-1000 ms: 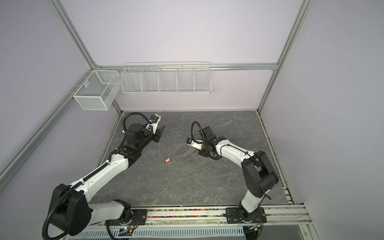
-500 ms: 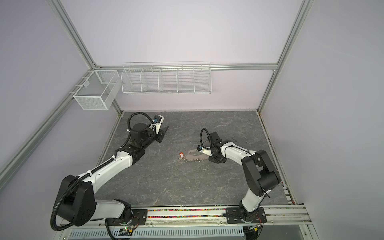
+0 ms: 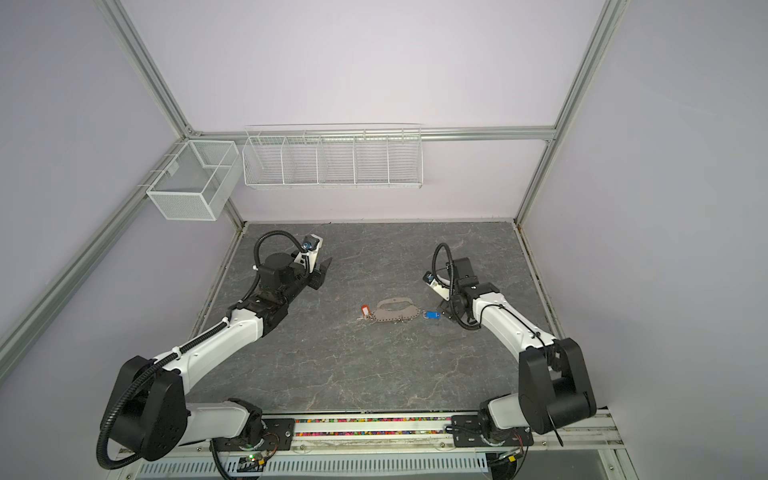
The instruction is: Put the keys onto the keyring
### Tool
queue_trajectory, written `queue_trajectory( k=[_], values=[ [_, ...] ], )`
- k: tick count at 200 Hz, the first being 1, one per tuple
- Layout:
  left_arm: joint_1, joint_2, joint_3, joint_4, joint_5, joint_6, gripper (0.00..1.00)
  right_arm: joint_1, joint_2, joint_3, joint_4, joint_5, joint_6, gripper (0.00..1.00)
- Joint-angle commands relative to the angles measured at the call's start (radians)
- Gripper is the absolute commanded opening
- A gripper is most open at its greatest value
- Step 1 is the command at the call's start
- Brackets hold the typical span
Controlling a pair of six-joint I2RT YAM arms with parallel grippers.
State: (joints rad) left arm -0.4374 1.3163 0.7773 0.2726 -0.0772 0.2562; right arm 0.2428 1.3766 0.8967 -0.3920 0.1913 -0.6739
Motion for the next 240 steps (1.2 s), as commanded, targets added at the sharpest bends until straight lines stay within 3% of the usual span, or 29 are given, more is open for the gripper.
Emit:
queue_trajectory(
  k=[1,34,52,73,86,102,129,136,169,179,191,205,218,231,240],
  values=[
    [0.012,-0.037,-0.064,0.065,-0.225,-0.052,0.63,-0.082,-0.076,-0.067,0.201,-0.154,0.203,0.88],
    [0.051,-0.092,-0.244,0.198,-0.462,-0.104,0.65,-0.178,-0.097,-0.245,0.569,-0.228,0.416,0.88],
    [0.088,-0.101,-0.352,0.302,-0.541,-0.127,0.66,-0.22,-0.096,-0.367,0.794,-0.273,0.447,0.88],
    [0.162,-0.065,-0.464,0.473,-0.524,-0.177,0.66,-0.242,-0.077,-0.401,0.935,-0.343,0.463,0.89],
    [0.184,-0.02,-0.518,0.631,-0.502,-0.16,0.66,-0.25,-0.047,-0.341,0.835,-0.384,0.466,0.88],
    [0.213,0.018,-0.529,0.706,-0.438,-0.142,0.68,-0.249,-0.042,-0.322,0.769,-0.384,0.512,0.88],
    [0.271,0.025,-0.475,0.602,-0.306,-0.216,0.69,-0.251,-0.029,-0.497,1.063,-0.328,0.553,0.88],
    [0.288,0.047,-0.488,0.648,-0.268,-0.224,0.69,-0.251,0.007,-0.528,1.165,-0.34,0.556,0.88],
    [0.33,0.275,-0.552,1.024,-0.212,-0.226,0.7,-0.273,0.084,-0.543,1.266,-0.372,0.571,0.88],
    [0.333,0.233,-0.543,0.922,-0.204,-0.243,0.72,-0.275,0.097,-0.547,1.25,-0.362,0.567,0.88],
    [0.338,0.178,-0.512,0.792,-0.194,-0.253,0.73,-0.283,0.199,-0.59,1.497,-0.363,0.599,0.88],
    [0.338,0.187,-0.481,0.754,-0.164,-0.238,0.73,-0.283,0.123,-0.53,1.24,-0.371,0.572,0.88],
    [0.338,0.219,-0.468,0.783,-0.168,-0.232,0.74,-0.286,0.18,-0.566,1.419,-0.371,0.593,0.88],
    [0.338,0.235,-0.458,0.781,-0.176,-0.231,0.75,-0.283,0.133,-0.527,1.257,-0.361,0.582,0.88],
    [0.338,0.224,-0.444,0.736,-0.18,-0.236,0.75,-0.289,0.15,-0.525,1.29,-0.353,0.598,0.88]
  ],
)
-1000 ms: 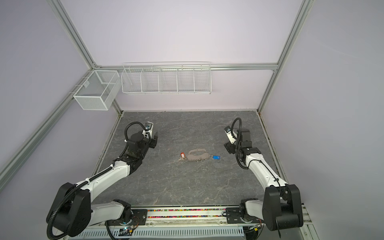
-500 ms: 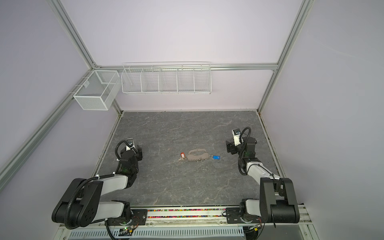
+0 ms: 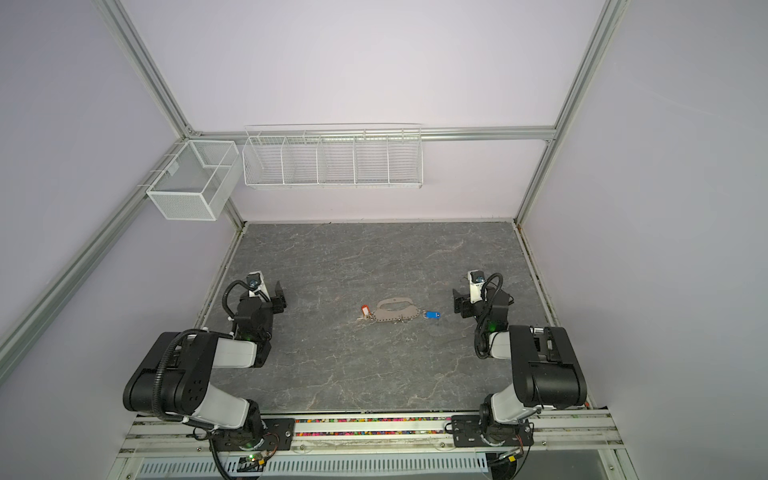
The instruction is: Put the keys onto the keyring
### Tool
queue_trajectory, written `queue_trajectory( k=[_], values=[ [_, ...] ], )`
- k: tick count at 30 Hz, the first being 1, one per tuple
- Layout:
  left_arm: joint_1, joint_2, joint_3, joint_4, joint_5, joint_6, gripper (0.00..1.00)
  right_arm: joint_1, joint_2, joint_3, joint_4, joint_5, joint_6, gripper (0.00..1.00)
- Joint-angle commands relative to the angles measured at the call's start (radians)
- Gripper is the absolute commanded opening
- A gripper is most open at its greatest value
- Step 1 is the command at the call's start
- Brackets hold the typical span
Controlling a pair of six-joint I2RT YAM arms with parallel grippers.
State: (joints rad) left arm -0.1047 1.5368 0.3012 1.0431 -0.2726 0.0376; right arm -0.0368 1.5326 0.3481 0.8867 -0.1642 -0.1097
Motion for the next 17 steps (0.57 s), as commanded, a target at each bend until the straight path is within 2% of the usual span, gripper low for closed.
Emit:
queue_trajectory(
  k=[1,17],
  values=[
    [0.005,0.002,0.033,-0.037,0.015,-0.017,0.75,-0.009,-0.004,0.02,0.017,0.004,0.034,0.88],
    [0.005,0.014,0.072,-0.094,0.006,-0.015,0.78,-0.006,-0.009,0.022,-0.001,0.018,0.036,0.88]
  ],
)
